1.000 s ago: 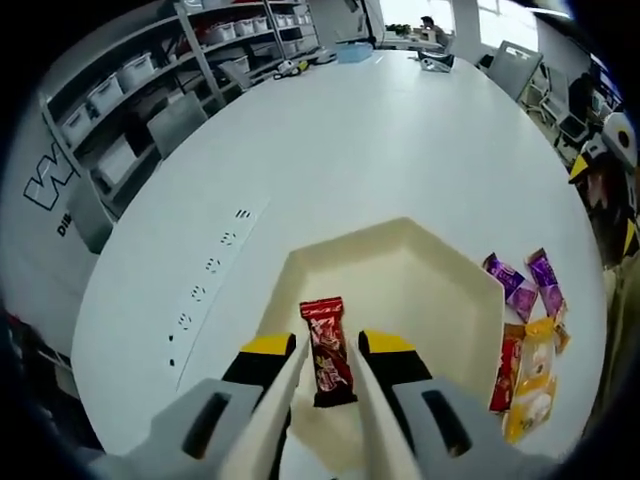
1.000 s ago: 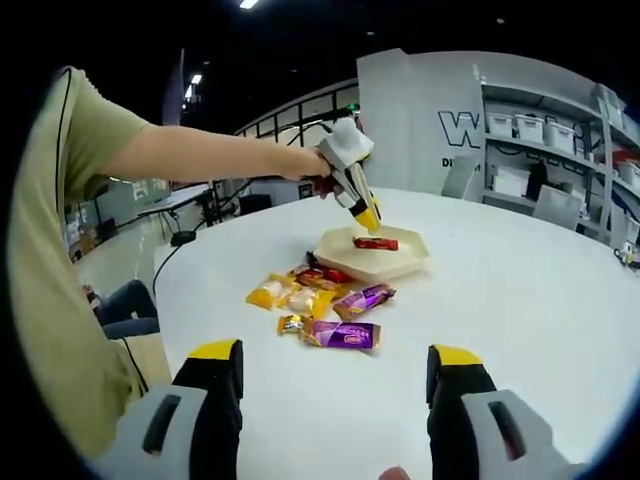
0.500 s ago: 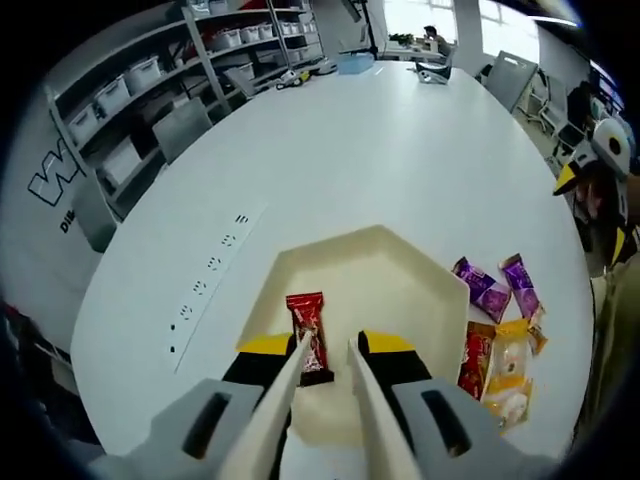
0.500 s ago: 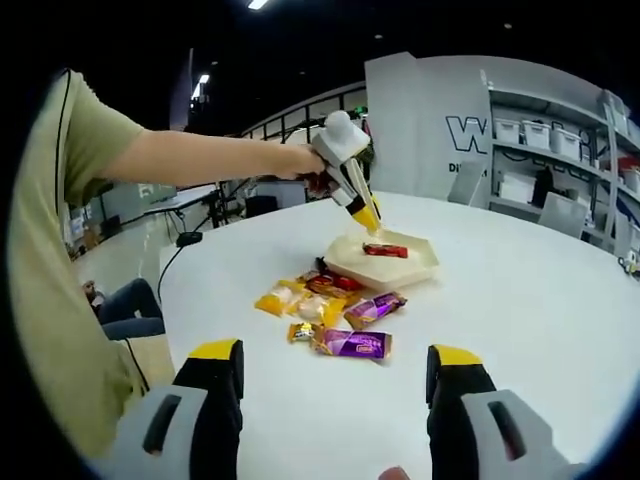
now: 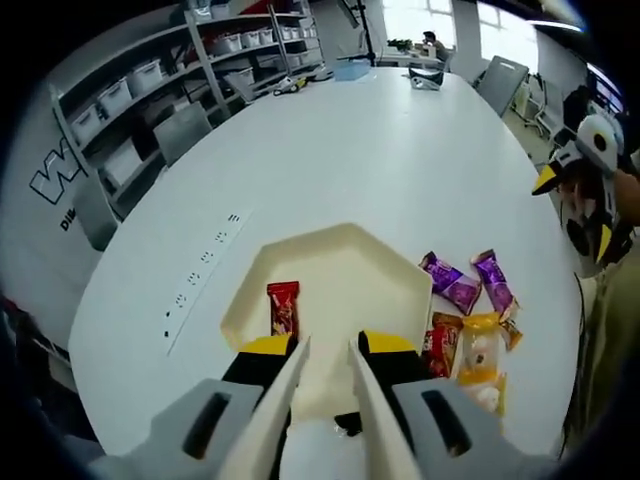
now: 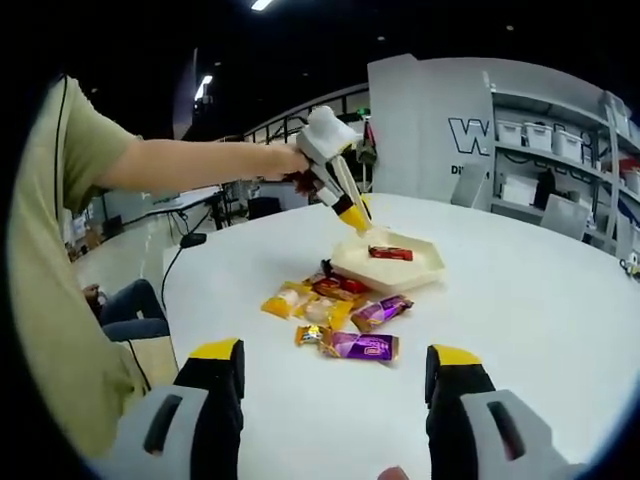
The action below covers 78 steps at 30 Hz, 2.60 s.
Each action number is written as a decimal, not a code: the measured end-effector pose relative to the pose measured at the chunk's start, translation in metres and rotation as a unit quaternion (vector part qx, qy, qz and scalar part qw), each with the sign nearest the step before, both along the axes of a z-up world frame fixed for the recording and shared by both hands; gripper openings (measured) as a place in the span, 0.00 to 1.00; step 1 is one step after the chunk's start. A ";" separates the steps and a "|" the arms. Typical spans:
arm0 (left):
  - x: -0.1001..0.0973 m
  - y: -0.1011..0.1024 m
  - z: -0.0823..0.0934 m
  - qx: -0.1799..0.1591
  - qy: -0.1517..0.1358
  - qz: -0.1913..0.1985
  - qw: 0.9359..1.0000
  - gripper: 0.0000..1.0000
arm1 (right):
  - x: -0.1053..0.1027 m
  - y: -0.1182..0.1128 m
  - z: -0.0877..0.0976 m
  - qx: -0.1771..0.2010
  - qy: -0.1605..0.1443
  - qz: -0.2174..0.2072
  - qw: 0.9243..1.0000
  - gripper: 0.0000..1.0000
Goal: Place the target food into the container with the food tongs after gripping and lifting it, then release it inside without dropping or visibly crushing the food.
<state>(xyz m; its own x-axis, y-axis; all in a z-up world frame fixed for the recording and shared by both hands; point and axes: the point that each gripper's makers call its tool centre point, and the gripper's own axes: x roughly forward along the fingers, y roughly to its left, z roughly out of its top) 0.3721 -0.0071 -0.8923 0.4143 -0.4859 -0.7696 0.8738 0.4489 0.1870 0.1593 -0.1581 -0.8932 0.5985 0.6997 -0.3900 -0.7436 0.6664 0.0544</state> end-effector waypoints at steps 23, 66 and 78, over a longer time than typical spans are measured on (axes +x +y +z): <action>-0.073 0.001 0.008 -0.023 0.000 -0.006 1.000 0.23 | -0.006 0.011 0.000 0.000 -0.002 0.008 1.000 0.72; -0.168 -0.051 -0.037 -0.106 0.070 0.058 0.990 0.24 | -0.005 0.017 -0.016 0.012 0.014 0.017 1.000 0.71; -0.172 -0.059 -0.053 -0.099 0.069 0.081 0.989 0.24 | -0.006 0.017 -0.020 0.010 0.017 0.017 1.000 0.71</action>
